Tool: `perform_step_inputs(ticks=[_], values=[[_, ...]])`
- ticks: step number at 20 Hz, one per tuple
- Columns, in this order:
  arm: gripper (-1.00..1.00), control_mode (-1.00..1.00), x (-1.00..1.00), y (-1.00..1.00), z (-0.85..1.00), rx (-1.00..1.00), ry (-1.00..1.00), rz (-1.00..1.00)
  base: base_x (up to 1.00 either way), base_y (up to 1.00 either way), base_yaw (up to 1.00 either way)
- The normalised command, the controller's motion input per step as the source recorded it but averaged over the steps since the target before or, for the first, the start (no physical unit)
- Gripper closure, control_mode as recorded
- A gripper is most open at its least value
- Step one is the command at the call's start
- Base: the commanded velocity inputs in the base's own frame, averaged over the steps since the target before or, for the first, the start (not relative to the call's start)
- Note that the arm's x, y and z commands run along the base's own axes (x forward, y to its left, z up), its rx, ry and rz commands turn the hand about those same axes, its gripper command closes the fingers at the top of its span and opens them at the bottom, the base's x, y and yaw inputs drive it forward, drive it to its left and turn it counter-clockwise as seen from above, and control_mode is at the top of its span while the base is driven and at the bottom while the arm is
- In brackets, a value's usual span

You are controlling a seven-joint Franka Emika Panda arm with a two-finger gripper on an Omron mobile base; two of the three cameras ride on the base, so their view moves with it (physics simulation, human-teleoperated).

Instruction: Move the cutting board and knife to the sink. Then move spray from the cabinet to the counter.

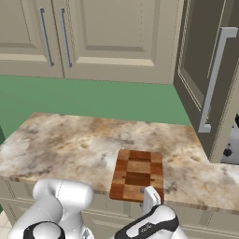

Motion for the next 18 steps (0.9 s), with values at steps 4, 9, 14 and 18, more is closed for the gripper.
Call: perform_step_inputs(ticks=[4,9,14,18], values=[[1.0,-1.0,0.03,0.24,0.0,0.0,0.0,-0.03,0.0,0.0,0.0],[1.0,-1.0,0.06,0.2,0.0,0.0,0.0,0.0,0.0,0.0,0.0],[1.0,-1.0,-0.01,0.04,0.01,0.01,-0.02,0.0,0.0,0.0,0.0],[1.0,-1.0,-0.38,-0.11,0.29,0.04,-0.17,0.0,0.0,0.0,0.0]])
